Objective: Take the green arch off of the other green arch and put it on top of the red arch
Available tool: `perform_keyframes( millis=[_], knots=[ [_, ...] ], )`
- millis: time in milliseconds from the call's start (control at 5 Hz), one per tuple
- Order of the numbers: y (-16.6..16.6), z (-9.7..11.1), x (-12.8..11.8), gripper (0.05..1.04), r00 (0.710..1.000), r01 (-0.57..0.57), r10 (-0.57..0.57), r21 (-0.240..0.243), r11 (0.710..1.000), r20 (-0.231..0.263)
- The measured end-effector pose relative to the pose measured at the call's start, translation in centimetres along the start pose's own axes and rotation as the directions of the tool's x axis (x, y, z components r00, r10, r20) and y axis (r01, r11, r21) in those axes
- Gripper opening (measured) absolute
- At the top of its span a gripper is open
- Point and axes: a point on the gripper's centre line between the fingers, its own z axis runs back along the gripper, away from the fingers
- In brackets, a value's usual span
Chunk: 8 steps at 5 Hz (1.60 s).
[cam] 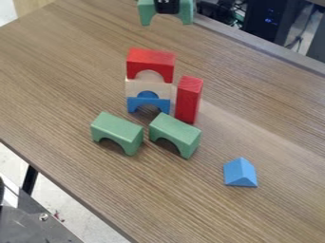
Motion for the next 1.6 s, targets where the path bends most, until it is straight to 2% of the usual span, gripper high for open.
perform_keyframes(
  millis=[600, 1000, 1600],
  knots=[
    [1.5, -1.7, 1.2, 0.553, 0.999, 0.015, -0.016, 0.031, 0.999, 0.043],
    [1.8, -2.2, 1.1, 0.552, 0.999, 0.033, -0.034, 0.033, 0.999, 0.024],
    [1.7, -2.5, 1.6, 0.553, 0.999, 0.032, -0.033, 0.025, 0.999, 0.033]
  ],
)
